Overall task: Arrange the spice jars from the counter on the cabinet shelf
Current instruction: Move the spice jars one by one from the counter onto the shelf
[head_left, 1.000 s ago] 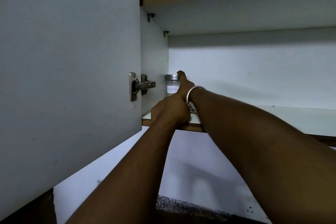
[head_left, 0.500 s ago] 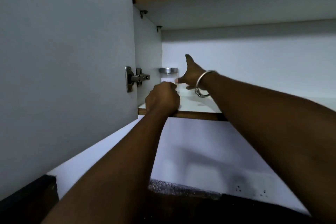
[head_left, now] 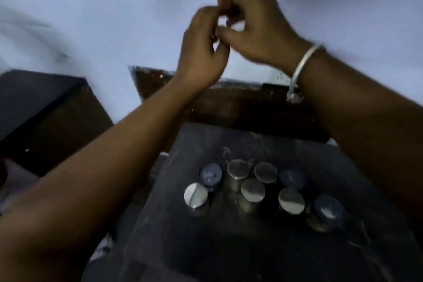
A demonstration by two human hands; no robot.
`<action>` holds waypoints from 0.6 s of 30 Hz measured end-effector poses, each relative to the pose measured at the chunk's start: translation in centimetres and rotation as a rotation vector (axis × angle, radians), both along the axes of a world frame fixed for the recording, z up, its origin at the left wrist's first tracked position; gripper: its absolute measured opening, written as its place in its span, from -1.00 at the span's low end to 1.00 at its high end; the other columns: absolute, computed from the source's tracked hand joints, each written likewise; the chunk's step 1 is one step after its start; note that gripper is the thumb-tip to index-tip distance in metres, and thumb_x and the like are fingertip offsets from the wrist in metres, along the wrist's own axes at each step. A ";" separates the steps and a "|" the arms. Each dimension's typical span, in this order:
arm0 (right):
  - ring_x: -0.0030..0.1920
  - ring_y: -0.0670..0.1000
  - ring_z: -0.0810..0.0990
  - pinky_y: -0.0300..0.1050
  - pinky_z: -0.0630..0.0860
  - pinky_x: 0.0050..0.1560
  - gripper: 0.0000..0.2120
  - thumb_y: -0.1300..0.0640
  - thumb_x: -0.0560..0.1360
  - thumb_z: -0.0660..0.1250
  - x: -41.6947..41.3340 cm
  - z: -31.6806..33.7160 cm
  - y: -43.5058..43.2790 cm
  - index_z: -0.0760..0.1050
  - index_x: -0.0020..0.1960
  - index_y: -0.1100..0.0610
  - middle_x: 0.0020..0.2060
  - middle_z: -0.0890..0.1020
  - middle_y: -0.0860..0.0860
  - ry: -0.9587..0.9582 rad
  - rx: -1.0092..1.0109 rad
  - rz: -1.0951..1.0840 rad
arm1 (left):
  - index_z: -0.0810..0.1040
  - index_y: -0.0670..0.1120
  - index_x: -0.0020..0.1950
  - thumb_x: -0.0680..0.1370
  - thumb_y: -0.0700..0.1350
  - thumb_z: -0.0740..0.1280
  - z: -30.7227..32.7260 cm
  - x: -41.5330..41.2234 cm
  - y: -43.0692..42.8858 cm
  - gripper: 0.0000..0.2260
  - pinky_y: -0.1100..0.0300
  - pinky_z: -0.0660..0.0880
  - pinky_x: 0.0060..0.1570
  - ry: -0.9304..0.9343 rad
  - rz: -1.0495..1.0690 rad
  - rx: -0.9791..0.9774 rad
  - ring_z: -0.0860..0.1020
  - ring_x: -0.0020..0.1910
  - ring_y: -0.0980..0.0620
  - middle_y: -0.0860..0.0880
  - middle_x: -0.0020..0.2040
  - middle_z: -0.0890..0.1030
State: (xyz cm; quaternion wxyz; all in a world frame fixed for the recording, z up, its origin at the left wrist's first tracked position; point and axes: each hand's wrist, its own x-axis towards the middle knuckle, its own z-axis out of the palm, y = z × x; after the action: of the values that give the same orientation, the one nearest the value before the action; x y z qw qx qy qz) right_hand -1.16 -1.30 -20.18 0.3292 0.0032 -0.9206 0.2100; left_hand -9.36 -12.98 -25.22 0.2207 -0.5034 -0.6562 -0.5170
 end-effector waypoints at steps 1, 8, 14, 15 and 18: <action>0.05 0.16 0.65 0.13 0.56 0.12 -0.63 0.07 0.48 0.37 0.7 -3.2 -0.6 0.55 0.18 0.29 0.03 0.67 0.19 -0.037 -0.041 0.004 | 0.54 -0.38 0.27 0.44 -0.43 0.28 -2.8 1.0 -1.1 -0.61 -0.04 0.57 0.11 -0.030 0.005 -0.064 0.61 0.15 -0.25 -0.31 0.16 0.61; 0.30 0.12 0.56 0.07 0.50 0.33 -0.44 0.15 0.50 0.46 4.5 -24.6 -7.6 0.42 0.45 0.20 0.31 0.55 0.16 -0.476 -0.329 0.055 | 0.50 -0.32 0.40 0.44 -0.32 0.35 -21.6 5.8 -10.3 -0.50 -0.09 0.52 0.26 -0.348 0.019 -0.512 0.58 0.26 -0.24 -0.29 0.30 0.58; 0.51 0.19 0.37 0.10 0.41 0.45 -0.28 0.12 0.54 0.35 6.0 -35.4 -12.3 0.13 0.62 0.12 0.51 0.37 0.19 -0.711 -0.298 -0.030 | 0.30 -0.09 0.61 0.47 0.06 0.40 -31.1 6.5 -14.5 -0.27 -0.16 0.27 0.50 -0.417 0.151 -0.942 0.30 0.56 -0.22 -0.19 0.58 0.34; 0.52 0.20 0.33 0.09 0.40 0.45 -0.25 0.13 0.53 0.36 6.0 -36.3 -12.6 0.10 0.63 0.13 0.52 0.35 0.19 -0.741 -0.268 -0.039 | 0.20 -0.02 0.65 0.47 0.11 0.43 -32.1 6.4 -14.6 -0.20 -0.21 0.21 0.52 -0.422 0.174 -1.040 0.19 0.61 -0.25 -0.18 0.64 0.23; 0.53 0.21 0.26 0.08 0.38 0.43 -0.17 0.13 0.49 0.40 5.8 -38.1 -13.0 0.05 0.64 0.13 0.52 0.32 0.17 -0.810 -0.171 -0.053 | 0.05 0.07 0.68 0.44 0.15 0.51 -34.6 6.1 -14.5 -0.06 -0.29 0.15 0.54 -0.481 0.200 -1.180 0.03 0.64 -0.32 -0.19 0.69 0.02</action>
State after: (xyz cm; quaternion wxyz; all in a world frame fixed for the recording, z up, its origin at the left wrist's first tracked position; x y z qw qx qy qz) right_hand 4.64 -14.30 -58.24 -0.0554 -0.1309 -0.9547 0.2615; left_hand -3.27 -27.51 -59.85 -0.1994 -0.3465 -0.9051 -0.1445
